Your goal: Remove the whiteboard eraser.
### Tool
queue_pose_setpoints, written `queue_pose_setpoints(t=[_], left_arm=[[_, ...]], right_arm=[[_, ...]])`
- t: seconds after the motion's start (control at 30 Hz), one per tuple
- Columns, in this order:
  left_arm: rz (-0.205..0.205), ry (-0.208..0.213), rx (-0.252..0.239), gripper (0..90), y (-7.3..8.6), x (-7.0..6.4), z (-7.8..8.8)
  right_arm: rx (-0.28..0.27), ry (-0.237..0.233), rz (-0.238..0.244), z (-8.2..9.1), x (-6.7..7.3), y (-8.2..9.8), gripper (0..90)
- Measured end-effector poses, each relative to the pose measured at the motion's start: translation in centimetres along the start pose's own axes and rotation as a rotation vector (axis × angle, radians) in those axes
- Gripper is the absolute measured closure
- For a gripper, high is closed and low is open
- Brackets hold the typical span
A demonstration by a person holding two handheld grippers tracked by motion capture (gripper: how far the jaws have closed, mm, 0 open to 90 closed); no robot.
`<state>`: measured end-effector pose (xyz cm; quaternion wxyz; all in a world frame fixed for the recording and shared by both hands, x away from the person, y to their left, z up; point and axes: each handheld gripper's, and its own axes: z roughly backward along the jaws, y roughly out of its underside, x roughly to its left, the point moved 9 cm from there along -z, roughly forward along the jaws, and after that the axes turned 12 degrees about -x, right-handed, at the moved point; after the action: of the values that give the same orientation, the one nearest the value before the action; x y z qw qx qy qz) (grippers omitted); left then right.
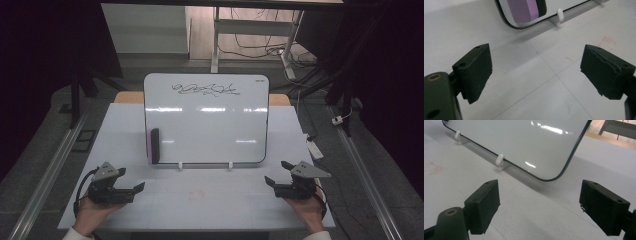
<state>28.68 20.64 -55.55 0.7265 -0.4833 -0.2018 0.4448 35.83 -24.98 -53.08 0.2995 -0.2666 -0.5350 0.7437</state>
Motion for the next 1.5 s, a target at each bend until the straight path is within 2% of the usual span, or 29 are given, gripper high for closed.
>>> queue_pose_setpoints(t=[0.47,0.87,1.03,1.2,1.3,1.37,1.5], left_arm=[[0.019,-0.027,-0.022,12.0,-0.3,0.5,0.7],[0.012,-0.025,-0.031,13.4,-0.9,0.3,0.9],[0.013,-0.037,-0.035,14.3,-1.7,0.2,1.2],[0.014,-0.066,-0.035,15.4,-2.8,0.4,1.4],[0.014,-0.082,-0.04,15.9,-4.1,0.5,0.8],[0.015,-0.081,-0.042,16.5,-4.4,0.5,0.6],[0.019,-0.078,-0.039,18.0,-5.7,0.4,-0.9]], right_arm=[[-0.002,-0.005,-0.005,0.1,0.1,0.1,17.8],[-0.016,-0.012,0.0,0.1,0.3,-0.3,18.7],[-0.021,-0.012,-0.019,0.1,0.4,-0.4,18.9],[-0.026,-0.012,-0.006,0.1,0.7,-0.7,19.7],[-0.02,-0.016,-0.006,-0.1,0.8,-0.6,19.9],[-0.011,-0.016,-0.001,-0.2,0.8,-0.4,19.9],[-0.003,-0.017,0.001,-0.3,0.9,-0.1,20.0]])
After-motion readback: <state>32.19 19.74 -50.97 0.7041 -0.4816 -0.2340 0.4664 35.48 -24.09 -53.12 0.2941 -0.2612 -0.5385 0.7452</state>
